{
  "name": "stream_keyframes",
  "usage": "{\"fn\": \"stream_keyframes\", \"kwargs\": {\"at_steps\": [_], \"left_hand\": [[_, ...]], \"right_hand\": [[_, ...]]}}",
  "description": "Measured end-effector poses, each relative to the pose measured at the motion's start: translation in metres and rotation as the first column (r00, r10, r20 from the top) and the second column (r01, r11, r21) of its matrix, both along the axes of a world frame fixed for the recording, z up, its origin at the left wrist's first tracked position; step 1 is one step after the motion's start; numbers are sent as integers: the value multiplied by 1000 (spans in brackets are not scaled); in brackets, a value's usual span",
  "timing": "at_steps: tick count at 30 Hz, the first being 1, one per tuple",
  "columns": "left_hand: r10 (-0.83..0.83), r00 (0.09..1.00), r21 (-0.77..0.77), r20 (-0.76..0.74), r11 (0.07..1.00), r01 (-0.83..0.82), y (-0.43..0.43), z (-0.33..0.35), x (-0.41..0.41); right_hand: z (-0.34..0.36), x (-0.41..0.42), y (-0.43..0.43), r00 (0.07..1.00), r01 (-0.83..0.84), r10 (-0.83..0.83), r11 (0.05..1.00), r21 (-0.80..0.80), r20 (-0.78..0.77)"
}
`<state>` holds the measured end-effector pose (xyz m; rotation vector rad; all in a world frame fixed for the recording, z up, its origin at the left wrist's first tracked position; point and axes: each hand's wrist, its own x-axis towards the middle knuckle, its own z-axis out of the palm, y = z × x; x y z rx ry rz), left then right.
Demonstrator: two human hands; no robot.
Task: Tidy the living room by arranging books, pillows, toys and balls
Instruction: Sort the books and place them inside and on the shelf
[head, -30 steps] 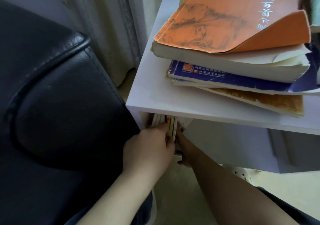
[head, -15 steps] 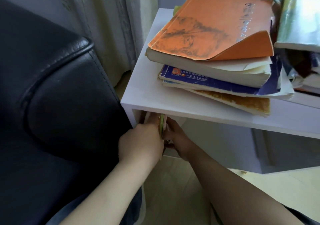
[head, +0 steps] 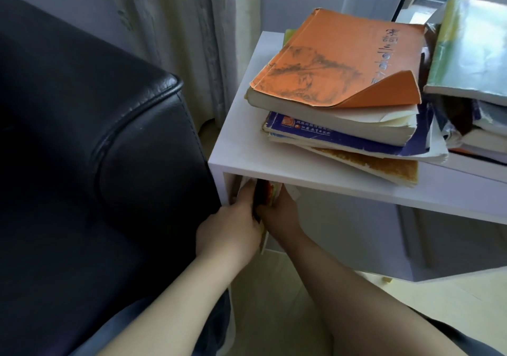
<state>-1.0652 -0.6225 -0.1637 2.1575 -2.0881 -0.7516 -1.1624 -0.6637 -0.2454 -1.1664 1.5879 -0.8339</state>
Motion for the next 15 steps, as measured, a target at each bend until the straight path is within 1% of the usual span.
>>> {"fn": "stream_keyframes", "kwargs": {"at_steps": [2,5,8,10,13,14,15], "left_hand": [[3,1000,-15,-13,1000,-4,-1,-1,0],[10,998,-37,-60,999,-13,-5,-3,3],[30,989,-37,-145,999,-36,-4,-3,0],[56,970,-15,-235,998,-61,-3,-3,-3],[49,939,-43,-339,997,-68,-3,-4,-4],[22,939,-58,-343,997,-44,-3,-4,-4],[-23,947,-68,-320,998,1,-2,-4,-3]], "right_hand": [[-1,-2,3,998,61,-61,998,-27,32],[-3,-9,10,998,54,-56,995,-79,-19],[-8,-17,25,998,1,-10,991,-135,-64],[-11,-19,33,999,-33,27,990,-135,-41],[-23,-20,37,992,-128,125,983,-134,-31],[-27,-21,37,985,-168,160,976,-135,-71],[-32,-23,37,968,-224,205,966,-128,-145]]}}
